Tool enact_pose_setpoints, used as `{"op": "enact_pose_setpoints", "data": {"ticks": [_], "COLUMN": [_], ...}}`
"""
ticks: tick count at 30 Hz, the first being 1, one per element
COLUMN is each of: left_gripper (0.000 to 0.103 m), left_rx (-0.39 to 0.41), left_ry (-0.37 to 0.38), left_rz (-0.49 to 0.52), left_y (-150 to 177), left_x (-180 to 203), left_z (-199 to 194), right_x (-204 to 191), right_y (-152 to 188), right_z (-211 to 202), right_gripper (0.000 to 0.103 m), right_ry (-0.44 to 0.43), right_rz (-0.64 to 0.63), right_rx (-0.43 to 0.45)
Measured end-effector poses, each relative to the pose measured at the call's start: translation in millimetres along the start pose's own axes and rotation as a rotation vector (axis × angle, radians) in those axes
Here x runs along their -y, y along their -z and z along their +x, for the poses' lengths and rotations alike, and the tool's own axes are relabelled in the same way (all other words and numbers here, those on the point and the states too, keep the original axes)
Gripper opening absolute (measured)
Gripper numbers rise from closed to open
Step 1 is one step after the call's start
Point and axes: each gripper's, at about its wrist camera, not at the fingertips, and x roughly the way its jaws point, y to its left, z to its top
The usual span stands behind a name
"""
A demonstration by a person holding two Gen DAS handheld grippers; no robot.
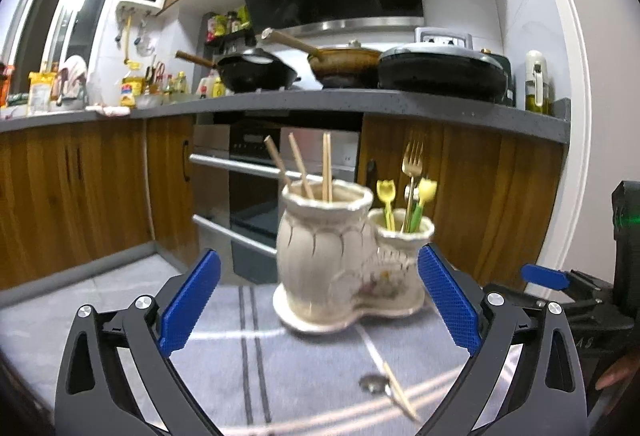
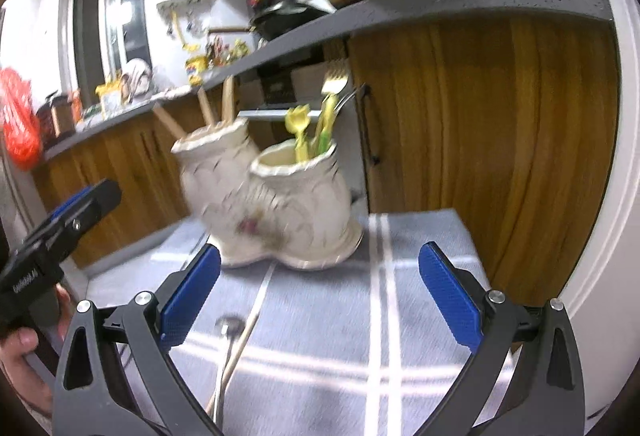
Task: Organize utensils
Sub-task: 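Move both tools back down toward the remaining utensils on the cloth, then grasp the last wooden chopstick with the left tool while the right tool grasps a silver spoon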
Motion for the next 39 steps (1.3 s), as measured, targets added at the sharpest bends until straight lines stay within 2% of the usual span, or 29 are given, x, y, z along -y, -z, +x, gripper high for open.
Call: {"op": "enact_pose_setpoints", "data": {"ticks": [8,14,17,18,19,21,25,33,39], "left_gripper": [0.098,0.098,0.098,0.098,0.098,0.098,0.098,0.098,0.098], "left_rx": [-0.069,-0.154,-0.173,-0.176,-0.178,-0.186,-0.195,-0.194,-0.196], "left_ry": [-0.05,-0.053,-0.075,-0.081,-0.084,-0.077,-0.064,-0.058,-0.052], "left_rz": [-0.069,-0.137,-0.11,-0.094,-0.086,-0.086,-0.107,-0.082,-0.091], "left_y": [17,26,28,28,29,29,28,28,28], "left_x": [-26,-48,-49,-49,-49,-51,-54,-48,-46], "left_z": [-20,-15,-11,-10,-9,-7,-3,-1,0], "right_x": [-33,-57,-71,-74,-77,-80,-84,-86,-89], "right_y": [31,38,42,43,45,49,51,50,51], "right_z": [3,13,22,25,29,38,50,57,65], "right_gripper": [0.098,0.095,0.081,0.071,0.065,0.045,0.023,0.014,0.014], "right_ry": [-0.013,-0.043,-0.053,-0.055,-0.055,-0.065,-0.082,-0.1,-0.097], "right_rz": [-0.122,-0.186,-0.235,-0.247,-0.257,-0.262,-0.26,-0.253,-0.253], "right_rx": [-0.131,-0.19,-0.229,-0.244,-0.263,-0.306,-0.358,-0.408,-0.444]}}
